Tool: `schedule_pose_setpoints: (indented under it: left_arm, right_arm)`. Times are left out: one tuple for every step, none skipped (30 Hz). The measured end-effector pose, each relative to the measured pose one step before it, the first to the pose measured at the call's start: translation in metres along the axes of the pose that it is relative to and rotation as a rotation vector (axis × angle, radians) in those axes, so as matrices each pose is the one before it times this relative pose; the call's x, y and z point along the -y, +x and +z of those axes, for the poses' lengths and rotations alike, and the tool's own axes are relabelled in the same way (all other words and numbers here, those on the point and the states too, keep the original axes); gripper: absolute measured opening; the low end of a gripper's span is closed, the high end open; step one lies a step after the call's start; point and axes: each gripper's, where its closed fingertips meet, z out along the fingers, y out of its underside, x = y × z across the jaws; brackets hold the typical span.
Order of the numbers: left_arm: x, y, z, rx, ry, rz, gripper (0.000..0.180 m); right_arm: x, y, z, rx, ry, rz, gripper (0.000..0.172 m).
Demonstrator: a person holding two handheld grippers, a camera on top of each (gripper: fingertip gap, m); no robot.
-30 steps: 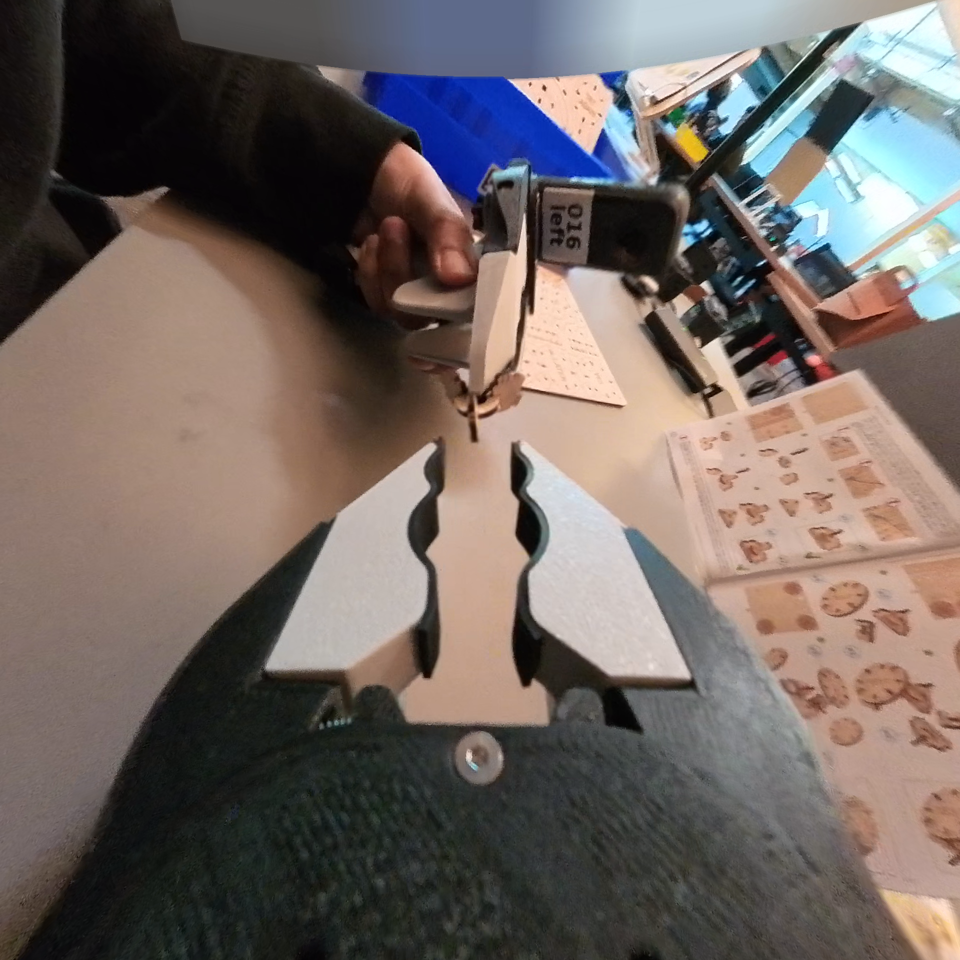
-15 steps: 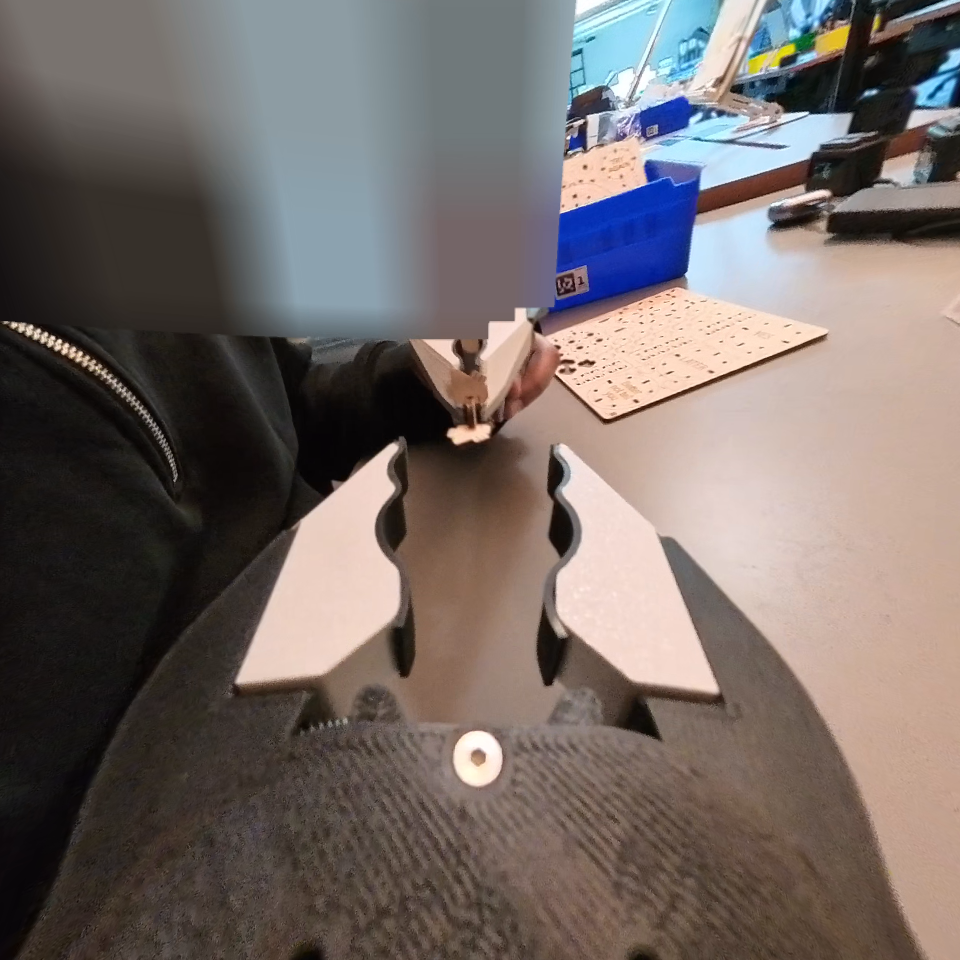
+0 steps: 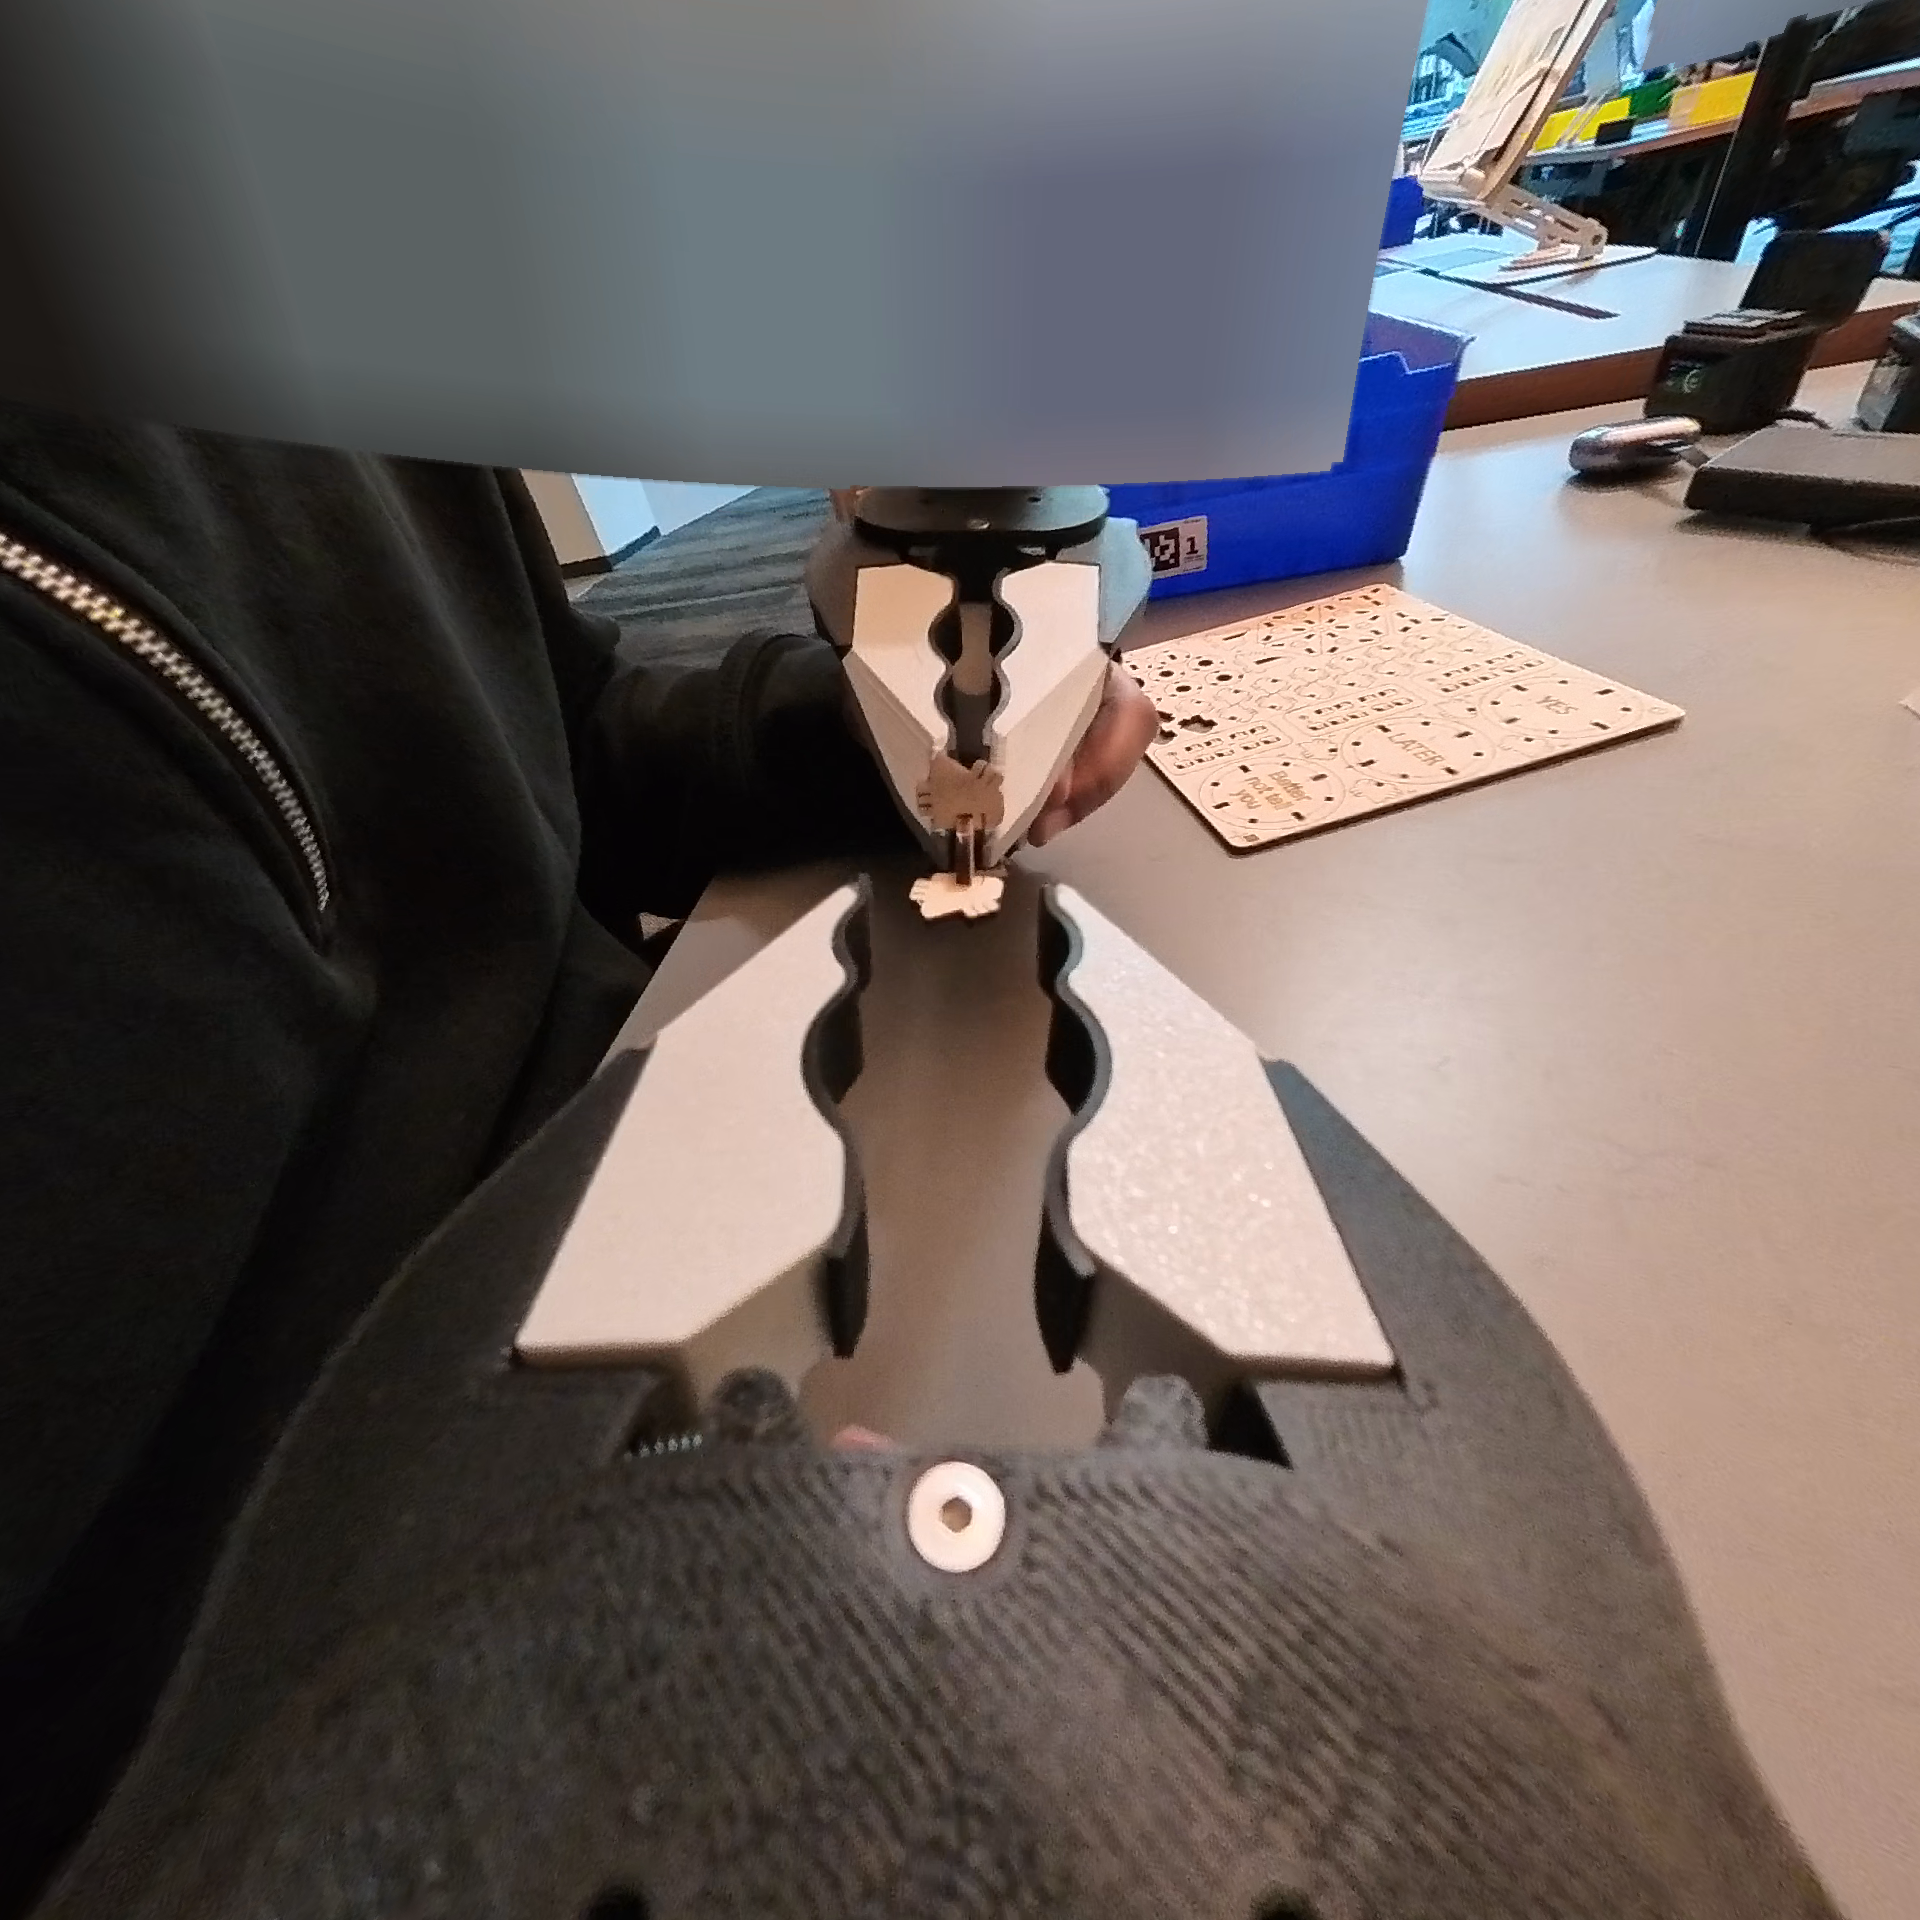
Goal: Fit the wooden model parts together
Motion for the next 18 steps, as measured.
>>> schedule_pose_setpoints:
  left_arm:
    - [0.00002, 0.00008, 0.00001, -0.0012, -0.0001, -0.0015, 0.0]
    - [-0.00013, 0.00069, 0.00022, -0.0029, -0.0006, 0.002, 0.0]
    - [0.00001, 0.00056, 0.00029, -0.002, 0.0004, 0.0021, 0.0]
    - [-0.00028, 0.00008, 0.00021, 0.0006, -0.0012, 0.0006, 0.0]
    - [-0.00049, 0.00008, 0.00019, -0.0004, -0.0029, 0.0013, 0.0]
    - [0.00002, 0.00014, 0.00011, -0.0001, 0.0003, 0.0011, 0.0]
    - [0.00033, 0.00011, -0.00002, -0.0011, 0.0025, 0.0004, 0.0]
    - [0.00032, 0.00018, -0.00009, -0.0004, 0.002, 0.0009, 0.0]
    - [0.0002, 0.00011, -0.00005, 0.0006, 0.0013, 0.0029, 0.0]
    - [0.00006, 0.00019, -0.00006, 0.0004, 0.001, 0.0021, 0.0]
    - [0.00006, 0.00009, 0.00003, -0.0004, 0.0004, -0.0005, 0.0]
    - [0.00014, -0.00006, 0.00001, 0.0009, 0.0004, 0.0007, 0.0]
    - [0.00001, 0.00019, -0.00008, 0.0001, 0.0007, 0.0025, 0.0]
    - [-0.00003, 0.0006, -0.00002, -0.0034, -0.0001, -0.0004, 0.0]
    - [-0.00022, 0.00047, 0.0001, -0.0039, -0.0006, -0.0035, 0.0]
    - [0.0, -0.00006, 0.00009, -0.001, -0.0005, -0.0027, 0.0]
    - [0.00009, 0.0004, -0.00002, -0.0023, -0.0001, -0.0008, 0.0]
    - [0.00015, 0.00036, -0.00012, -0.003, 0.001, -0.0021, 0.0]
  right_arm:
    - [-0.00009, -0.00059, 0.00049, 0.0016, -0.0013, -0.0023, 0.028]
    - [-0.00027, -0.00027, 0.00043, -0.0005, -0.001, -0.0023, 0.026]
    - [-0.00036, -0.00016, 0.00044, -0.0017, -0.0024, -0.0028, 0.025]
    - [-0.00021, -0.00017, 0.00024, -0.001, -0.0019, -0.0035, 0.023]
    - [0.00022, -0.00018, 0.00011, -0.0009, 0.0007, -0.003, 0.021]
    - [0.00029, -0.0001, -0.00018, -0.0007, 0.0013, -0.0024, 0.019]
    - [0.00028, -0.00014, -0.00025, -0.0006, 0.0006, -0.0023, 0.016]
    - [0.00019, -0.00003, -0.00019, -0.0002, 0.0003, -0.0015, 0.015]
    - [0.00005, -0.00008, -0.00004, 0.0003, -0.0003, 0.0001, 0.015]
    - [-0.00001, -0.00016, 0.00016, 0.0003, -0.0008, -0.001, 0.015]
    - [-0.00009, -0.00016, -0.00001, -0.0006, -0.001, -0.0024, 0.015]
    - [-0.00004, 0.00004, 0.00008, -0.0013, -0.0008, -0.0022, 0.015]
    - [0.00004, -0.00012, 0.00009, 0.0, -0.0003, -0.001, 0.015]
    - [-0.00001, -0.00051, 0.0, 0.0022, -0.0005, -0.0016, 0.015]
    - [-0.00001, -0.00052, 0.00007, 0.0015, -0.0011, -0.0028, 0.015]
    - [0.00002, -0.00011, -0.00003, -0.001, -0.0009, -0.0025, 0.015]
    - [0.00018, -0.00028, 0.00003, 0.0004, 0.0001, -0.0014, 0.015]
    - [0.00016, -0.00046, 0.00008, 0.0014, 0.0007, -0.0006, 0.015]
